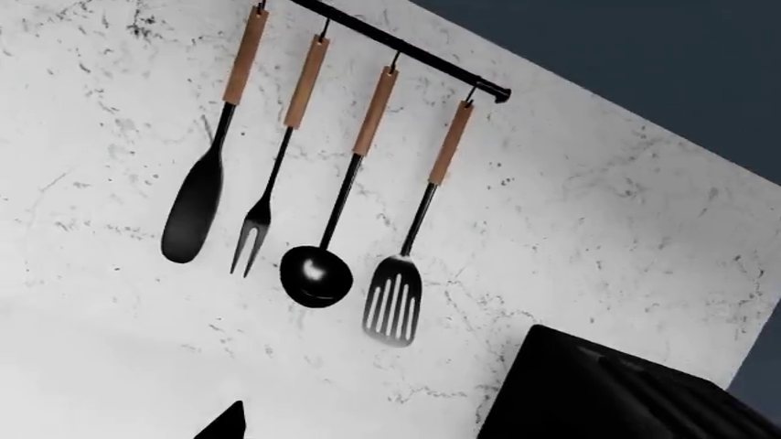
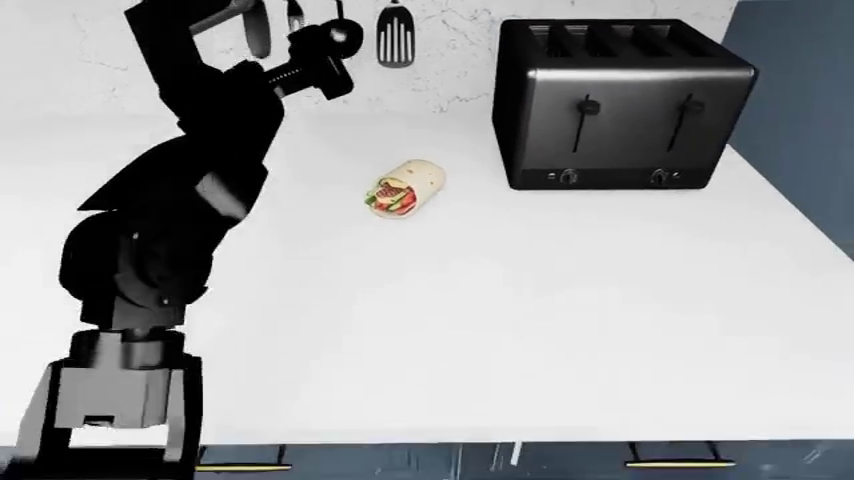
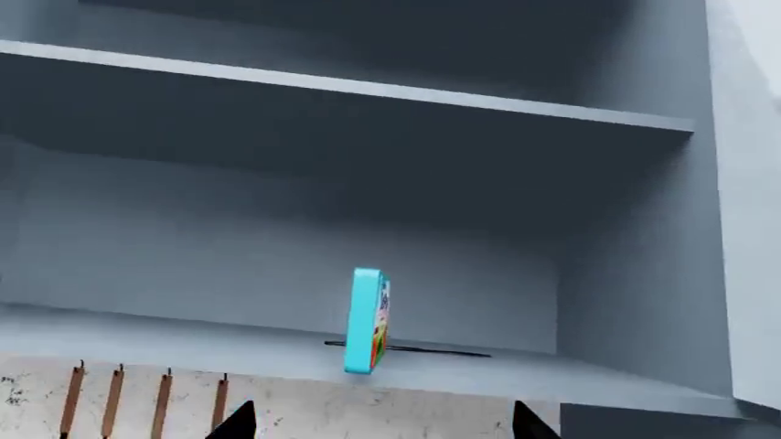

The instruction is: Pick the boxed food and boxed food from the counter and place them in the cabinets closest to them.

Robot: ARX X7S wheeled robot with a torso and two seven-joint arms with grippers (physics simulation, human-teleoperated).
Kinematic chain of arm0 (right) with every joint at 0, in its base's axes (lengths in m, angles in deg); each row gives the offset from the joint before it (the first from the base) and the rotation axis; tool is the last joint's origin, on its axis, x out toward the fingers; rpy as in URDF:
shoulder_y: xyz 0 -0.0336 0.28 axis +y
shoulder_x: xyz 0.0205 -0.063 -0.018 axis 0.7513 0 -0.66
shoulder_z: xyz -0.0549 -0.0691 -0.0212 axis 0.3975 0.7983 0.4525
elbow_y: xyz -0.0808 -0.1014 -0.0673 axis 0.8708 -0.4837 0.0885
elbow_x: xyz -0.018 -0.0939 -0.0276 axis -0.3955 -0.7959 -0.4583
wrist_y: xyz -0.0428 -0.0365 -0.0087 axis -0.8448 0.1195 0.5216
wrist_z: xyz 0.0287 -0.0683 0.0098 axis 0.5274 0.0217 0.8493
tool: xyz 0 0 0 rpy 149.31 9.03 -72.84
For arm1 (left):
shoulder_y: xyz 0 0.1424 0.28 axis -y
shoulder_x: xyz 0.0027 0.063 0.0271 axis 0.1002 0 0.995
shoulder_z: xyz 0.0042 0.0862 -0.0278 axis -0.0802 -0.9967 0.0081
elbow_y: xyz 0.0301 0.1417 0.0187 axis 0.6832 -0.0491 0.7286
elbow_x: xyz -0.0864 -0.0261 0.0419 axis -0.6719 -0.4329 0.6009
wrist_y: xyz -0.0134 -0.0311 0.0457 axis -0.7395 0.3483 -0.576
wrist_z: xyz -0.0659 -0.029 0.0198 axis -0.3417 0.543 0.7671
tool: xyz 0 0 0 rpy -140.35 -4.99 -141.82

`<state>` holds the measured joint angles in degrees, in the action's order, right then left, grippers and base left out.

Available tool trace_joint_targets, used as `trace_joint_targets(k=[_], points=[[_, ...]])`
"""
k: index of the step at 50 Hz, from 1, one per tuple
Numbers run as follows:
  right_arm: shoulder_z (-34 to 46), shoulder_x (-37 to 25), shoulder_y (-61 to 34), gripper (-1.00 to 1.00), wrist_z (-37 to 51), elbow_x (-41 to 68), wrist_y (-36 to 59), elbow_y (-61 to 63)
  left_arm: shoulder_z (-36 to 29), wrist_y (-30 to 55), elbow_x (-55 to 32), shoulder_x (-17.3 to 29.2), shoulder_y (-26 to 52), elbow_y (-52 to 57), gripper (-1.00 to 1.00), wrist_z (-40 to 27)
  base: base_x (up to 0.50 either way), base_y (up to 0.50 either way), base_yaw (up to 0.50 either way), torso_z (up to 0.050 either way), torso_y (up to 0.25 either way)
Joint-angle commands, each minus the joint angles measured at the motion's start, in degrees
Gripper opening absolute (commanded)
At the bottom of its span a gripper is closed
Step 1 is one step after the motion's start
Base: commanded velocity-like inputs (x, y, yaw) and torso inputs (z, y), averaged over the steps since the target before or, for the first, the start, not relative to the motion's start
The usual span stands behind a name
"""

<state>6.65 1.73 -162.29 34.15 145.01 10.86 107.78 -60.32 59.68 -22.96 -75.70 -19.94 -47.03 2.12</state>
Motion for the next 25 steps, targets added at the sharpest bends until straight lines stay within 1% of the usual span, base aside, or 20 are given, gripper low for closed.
trace_joint_targets(k=[1,7,11,15,19,22,25], points=[[-3.2,-3.2,11.0,1.0,1.2,2.2,-8.0,10.8,1.0,8.4,-7.2,6.1,-14.5,28.5,1.0,-5.7,-0.5,0.0,0.0,0.0,0.0],[-4.4,-6.1,19.3,1.0,1.2,-1.2,-13.1,19.2,2.2,7.7,-8.2,8.2,-22.2,36.2,1.0,-7.0,-0.5,0.09,0.0,0.0,0.0],[-4.5,-8.6,29.5,1.0,-0.6,-7.8,-18.8,24.4,2.7,5.2,-8.5,9.8,-29.1,42.7,1.0,-5.4,-0.5,0.13,0.0,0.0,0.0],[-4.2,-10.8,39.4,1.0,-3.1,-14.8,-24.4,28.4,3.6,2.8,-8.7,11.1,-34.0,46.6,1.0,-3.4,-0.5,0.13,0.0,0.0,0.0],[-3.6,-13.7,49.8,1.0,-6.2,-22.5,-30.9,31.6,5.0,1.1,-8.8,12.4,-36.9,49.1,1.0,-2.4,-0.5,0.13,0.0,0.0,0.0],[-2.6,-15.9,59.9,1.0,-7.8,-30.4,-38.0,33.9,6.2,1.1,-9.4,13.1,-38.2,50.9,1.0,-3.5,-0.5,0.13,0.0,0.0,0.0],[-0.2,-16.3,69.5,1.0,-8.8,-39.2,-43.9,33.9,7.4,1.2,-9.7,13.6,-38.1,52.9,1.0,-5.5,-0.5,0.13,0.0,0.0,0.0]])
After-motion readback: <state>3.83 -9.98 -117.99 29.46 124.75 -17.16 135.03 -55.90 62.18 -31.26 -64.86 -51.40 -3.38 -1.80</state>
